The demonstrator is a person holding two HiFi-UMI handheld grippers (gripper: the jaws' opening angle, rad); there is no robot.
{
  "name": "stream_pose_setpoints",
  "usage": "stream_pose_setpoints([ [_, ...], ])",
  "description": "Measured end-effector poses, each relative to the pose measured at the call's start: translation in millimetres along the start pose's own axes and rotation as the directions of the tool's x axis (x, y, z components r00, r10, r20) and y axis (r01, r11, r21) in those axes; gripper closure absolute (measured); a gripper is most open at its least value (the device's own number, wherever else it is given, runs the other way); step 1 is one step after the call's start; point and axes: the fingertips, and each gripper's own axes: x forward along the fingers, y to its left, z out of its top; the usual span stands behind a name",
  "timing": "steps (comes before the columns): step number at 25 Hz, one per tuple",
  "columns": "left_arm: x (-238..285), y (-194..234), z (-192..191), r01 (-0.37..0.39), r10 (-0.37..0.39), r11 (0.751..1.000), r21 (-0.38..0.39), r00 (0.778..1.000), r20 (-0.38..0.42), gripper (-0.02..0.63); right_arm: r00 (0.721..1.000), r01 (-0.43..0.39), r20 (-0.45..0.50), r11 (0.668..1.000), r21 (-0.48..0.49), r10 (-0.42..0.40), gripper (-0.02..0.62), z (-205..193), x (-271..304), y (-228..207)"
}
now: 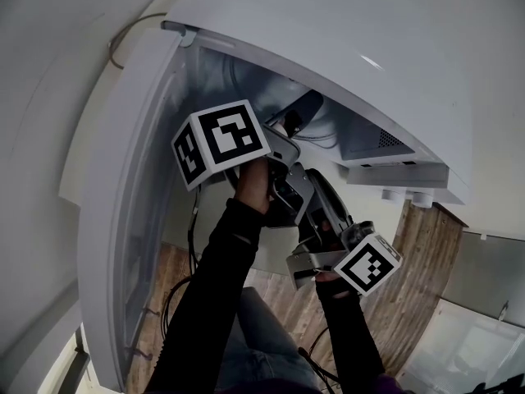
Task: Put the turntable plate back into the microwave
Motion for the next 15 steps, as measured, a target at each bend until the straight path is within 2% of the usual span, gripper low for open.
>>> stream_pose_setpoints([
  [3, -1.4, -2.2, -2.1, 0.028, -0.028, 0.999, 0.025, 1.0, -0.015, 0.273, 1.0, 0.0, 0.004, 1.0, -0.019, 0.0, 0.48, 9.1, 14.0, -2.9],
  [12, -0.9, -1.8, -2.1, 0.018, -0.018, 0.999, 0.026, 1.0, -0.002, 0.267, 0.998, 0.055, 0.007, 0.998, 0.04, -0.055, 0.48, 12.7, 42.0, -17.8],
  [15, -1.1, -1.7, -3.4, 0.013, -0.013, 1.0, 0.028, 1.0, -0.006, 0.267, 0.998, 0.058, 0.01, 0.995, 0.087, -0.059, 0.479, 12.2, 47.0, -22.0],
])
